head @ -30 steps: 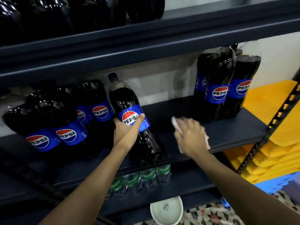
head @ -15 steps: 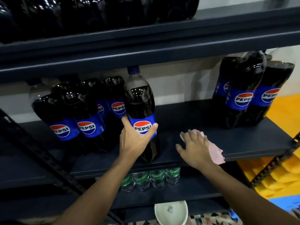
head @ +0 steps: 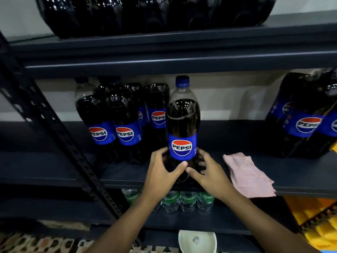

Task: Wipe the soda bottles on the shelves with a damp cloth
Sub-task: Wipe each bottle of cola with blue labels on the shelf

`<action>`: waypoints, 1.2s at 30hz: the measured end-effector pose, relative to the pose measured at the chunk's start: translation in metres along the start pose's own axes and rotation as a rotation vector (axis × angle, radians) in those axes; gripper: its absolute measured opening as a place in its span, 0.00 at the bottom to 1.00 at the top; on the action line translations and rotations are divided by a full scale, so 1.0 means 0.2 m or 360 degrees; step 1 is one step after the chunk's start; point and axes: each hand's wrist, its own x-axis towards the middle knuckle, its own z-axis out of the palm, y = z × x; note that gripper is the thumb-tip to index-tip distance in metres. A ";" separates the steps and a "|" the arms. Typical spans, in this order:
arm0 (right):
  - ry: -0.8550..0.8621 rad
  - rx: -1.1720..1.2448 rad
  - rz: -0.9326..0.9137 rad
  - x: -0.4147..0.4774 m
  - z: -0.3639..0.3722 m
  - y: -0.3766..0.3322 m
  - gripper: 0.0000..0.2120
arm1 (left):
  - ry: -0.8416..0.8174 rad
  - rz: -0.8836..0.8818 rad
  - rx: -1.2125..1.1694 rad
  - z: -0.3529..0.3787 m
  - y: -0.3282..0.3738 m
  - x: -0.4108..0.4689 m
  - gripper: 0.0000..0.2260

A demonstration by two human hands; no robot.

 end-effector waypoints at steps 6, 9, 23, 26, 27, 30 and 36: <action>-0.0035 0.0040 -0.0024 0.09 0.08 -0.04 0.35 | 0.0168 -0.0133 0.0009 -0.03 -0.12 -0.01 0.23; -0.0089 0.0028 -0.0066 0.16 0.13 -0.08 0.35 | 0.0256 -0.0159 0.0025 -0.06 -0.12 0.02 0.24; -0.0175 -0.0129 -0.0083 0.38 0.32 -0.18 0.35 | 0.0485 -0.0204 0.0132 -0.16 -0.17 0.14 0.26; -0.0178 -0.0132 -0.0076 0.39 0.33 -0.18 0.35 | 0.0491 -0.0195 0.0133 -0.16 -0.18 0.14 0.26; -0.0182 -0.0134 -0.0072 0.39 0.34 -0.18 0.35 | 0.0491 -0.0193 0.0137 -0.16 -0.18 0.15 0.27; -0.0200 -0.0141 -0.0068 0.40 0.33 -0.18 0.35 | 0.0490 -0.0190 0.0147 -0.17 -0.18 0.15 0.26; -0.0243 -0.0160 -0.0038 0.42 0.33 -0.18 0.36 | 0.0484 -0.0188 0.0164 -0.17 -0.18 0.16 0.25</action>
